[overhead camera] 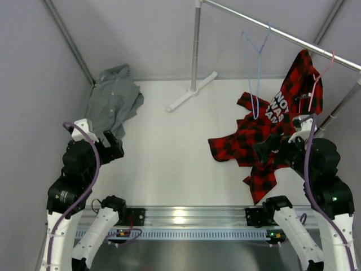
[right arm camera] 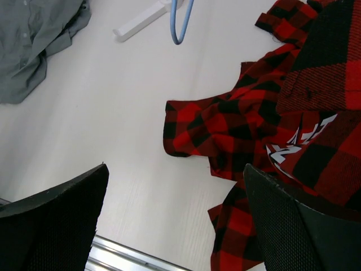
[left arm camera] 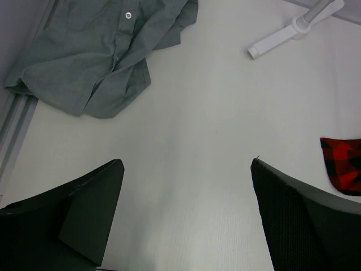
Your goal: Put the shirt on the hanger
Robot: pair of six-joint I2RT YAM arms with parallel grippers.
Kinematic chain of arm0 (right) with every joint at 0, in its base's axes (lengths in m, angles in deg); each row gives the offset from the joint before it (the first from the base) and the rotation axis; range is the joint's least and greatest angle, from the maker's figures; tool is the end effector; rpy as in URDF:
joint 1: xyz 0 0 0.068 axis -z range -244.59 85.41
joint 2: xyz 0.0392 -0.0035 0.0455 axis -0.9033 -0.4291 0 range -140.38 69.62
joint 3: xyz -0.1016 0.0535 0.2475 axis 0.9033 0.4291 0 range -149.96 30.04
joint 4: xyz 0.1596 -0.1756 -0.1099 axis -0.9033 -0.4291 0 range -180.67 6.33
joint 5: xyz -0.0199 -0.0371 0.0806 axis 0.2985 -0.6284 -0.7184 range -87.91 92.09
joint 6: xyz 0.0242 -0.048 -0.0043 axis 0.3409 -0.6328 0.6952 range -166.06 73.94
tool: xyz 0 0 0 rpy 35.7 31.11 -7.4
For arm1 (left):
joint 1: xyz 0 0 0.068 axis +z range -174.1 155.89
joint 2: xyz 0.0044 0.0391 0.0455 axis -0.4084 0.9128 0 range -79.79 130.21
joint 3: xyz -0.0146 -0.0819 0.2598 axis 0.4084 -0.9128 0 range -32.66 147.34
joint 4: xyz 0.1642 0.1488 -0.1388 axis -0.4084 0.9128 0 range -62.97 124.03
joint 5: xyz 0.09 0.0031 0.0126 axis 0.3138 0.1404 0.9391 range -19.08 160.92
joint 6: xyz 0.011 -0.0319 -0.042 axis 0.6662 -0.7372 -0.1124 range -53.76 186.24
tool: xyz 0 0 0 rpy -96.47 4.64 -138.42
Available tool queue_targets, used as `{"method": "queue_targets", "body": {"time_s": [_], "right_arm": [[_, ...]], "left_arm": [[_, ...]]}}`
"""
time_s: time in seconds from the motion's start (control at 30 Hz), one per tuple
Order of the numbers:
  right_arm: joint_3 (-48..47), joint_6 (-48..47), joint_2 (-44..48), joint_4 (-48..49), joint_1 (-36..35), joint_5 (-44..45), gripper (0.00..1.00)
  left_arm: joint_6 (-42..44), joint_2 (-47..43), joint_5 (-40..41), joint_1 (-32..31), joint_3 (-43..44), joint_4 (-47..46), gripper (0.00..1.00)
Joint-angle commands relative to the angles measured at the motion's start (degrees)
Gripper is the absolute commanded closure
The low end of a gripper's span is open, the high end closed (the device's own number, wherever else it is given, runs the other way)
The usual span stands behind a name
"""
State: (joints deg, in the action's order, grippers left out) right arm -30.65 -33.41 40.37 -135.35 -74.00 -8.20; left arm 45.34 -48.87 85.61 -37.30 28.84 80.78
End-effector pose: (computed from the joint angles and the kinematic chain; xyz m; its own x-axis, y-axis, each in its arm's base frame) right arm 0.0678 0.0177 0.3838 -0.4046 0.1514 -0.9019 -0.2435 0.9328 0.2658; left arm 0.0738 -0.0081 0.3828 -0.3557 -0.2711 -0.8944 -0.1425 0.9615 -0.2348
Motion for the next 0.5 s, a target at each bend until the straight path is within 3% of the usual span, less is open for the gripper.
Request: {"method": "queue_targets", "body": {"time_s": [0.0,0.1,0.3,0.43,0.47], "right_arm": [[0.39,0.71,0.6,4.75,0.36,-0.79,0.0],[0.39,0.98,1.13,5.18,0.36,-0.87,0.01],[5.57,3.61,4.2,12.36,0.44,-11.06,0.01],[9.53,6.6,5.79,18.27,0.44,-16.16,0.01],[10.93,7.91,5.96,19.33,0.36,-16.95,0.01]], "left_arm": [[-1.06,0.81,1.65,-0.17,0.38,-0.76,0.02],[-2.91,2.65,1.74,-0.17,0.99,-0.67,0.02],[-8.88,10.72,3.05,-0.17,2.66,-3.38,0.02],[-9.6,24.59,8.13,0.09,5.9,-12.08,0.02],[-9.07,32.98,9.37,1.49,8.27,-12.97,0.02]]}}
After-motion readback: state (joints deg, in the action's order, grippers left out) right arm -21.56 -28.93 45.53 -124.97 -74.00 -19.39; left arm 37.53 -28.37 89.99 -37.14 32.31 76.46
